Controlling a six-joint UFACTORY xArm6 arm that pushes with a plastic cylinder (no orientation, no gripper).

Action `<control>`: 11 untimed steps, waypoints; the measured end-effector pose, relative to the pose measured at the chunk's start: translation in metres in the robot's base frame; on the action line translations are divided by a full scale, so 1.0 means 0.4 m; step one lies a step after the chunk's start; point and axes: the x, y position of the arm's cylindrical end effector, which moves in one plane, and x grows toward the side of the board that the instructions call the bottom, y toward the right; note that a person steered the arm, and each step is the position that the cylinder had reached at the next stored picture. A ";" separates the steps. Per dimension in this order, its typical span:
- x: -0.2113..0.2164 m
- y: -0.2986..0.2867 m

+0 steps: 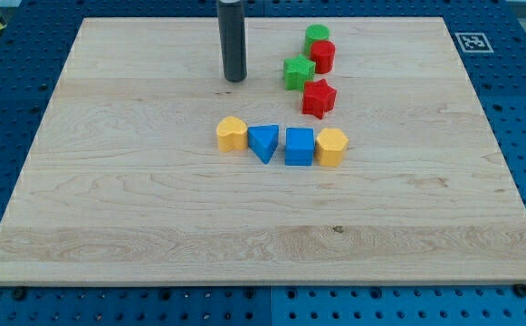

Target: Move the green star to the bottom left side of the red circle

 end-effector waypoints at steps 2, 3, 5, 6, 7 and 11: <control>-0.018 0.035; -0.018 0.050; -0.018 0.119; -0.018 0.143; -0.018 0.177; 0.024 0.072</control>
